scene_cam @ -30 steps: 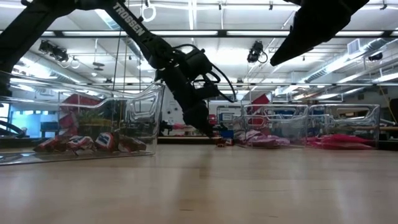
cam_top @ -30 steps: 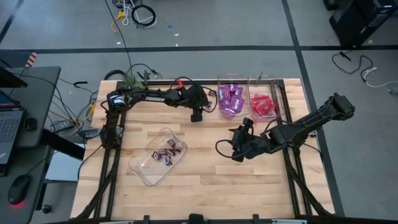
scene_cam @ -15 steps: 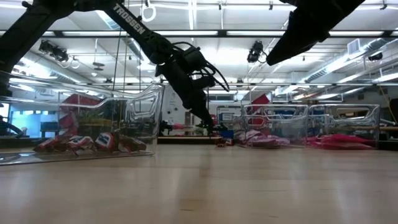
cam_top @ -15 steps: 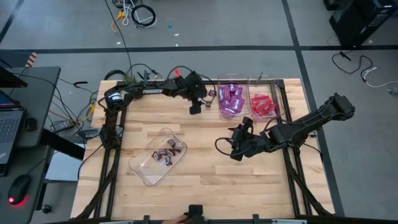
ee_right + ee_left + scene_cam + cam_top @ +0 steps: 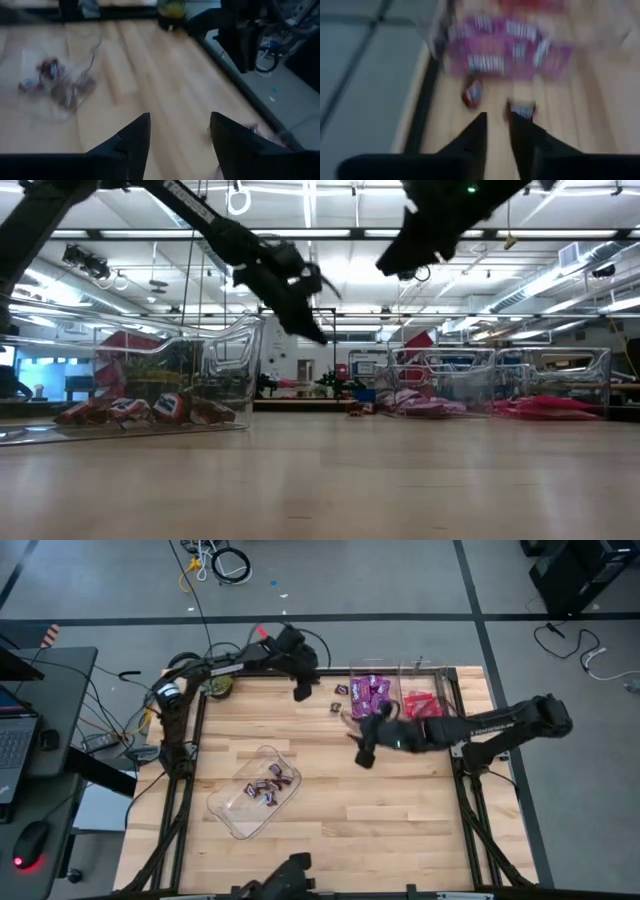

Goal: Sort candy
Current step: Put the brown candy into the bottom transparent bin

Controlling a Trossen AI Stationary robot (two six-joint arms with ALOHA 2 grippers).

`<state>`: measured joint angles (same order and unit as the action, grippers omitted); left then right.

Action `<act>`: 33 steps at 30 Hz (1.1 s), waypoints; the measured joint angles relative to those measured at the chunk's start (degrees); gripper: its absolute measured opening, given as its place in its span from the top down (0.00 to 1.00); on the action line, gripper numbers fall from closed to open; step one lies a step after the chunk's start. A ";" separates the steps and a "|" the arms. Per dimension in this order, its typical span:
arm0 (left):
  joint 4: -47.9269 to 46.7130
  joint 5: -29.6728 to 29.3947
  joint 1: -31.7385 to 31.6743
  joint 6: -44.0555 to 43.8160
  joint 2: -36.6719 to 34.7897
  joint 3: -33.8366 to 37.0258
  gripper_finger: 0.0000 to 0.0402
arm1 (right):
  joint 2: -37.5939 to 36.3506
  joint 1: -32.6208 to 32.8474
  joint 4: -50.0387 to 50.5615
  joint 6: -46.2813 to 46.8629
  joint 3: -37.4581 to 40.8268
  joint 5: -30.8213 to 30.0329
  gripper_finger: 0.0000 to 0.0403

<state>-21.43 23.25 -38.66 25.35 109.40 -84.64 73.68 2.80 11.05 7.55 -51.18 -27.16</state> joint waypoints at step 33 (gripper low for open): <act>57.90 7.13 -4.78 -17.12 -31.51 44.76 0.99 | 31.56 -23.36 27.44 -22.75 -33.48 22.18 0.73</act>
<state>36.47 30.38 -43.44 8.23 77.89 -39.88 105.24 -20.56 38.49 -15.20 -84.66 -4.98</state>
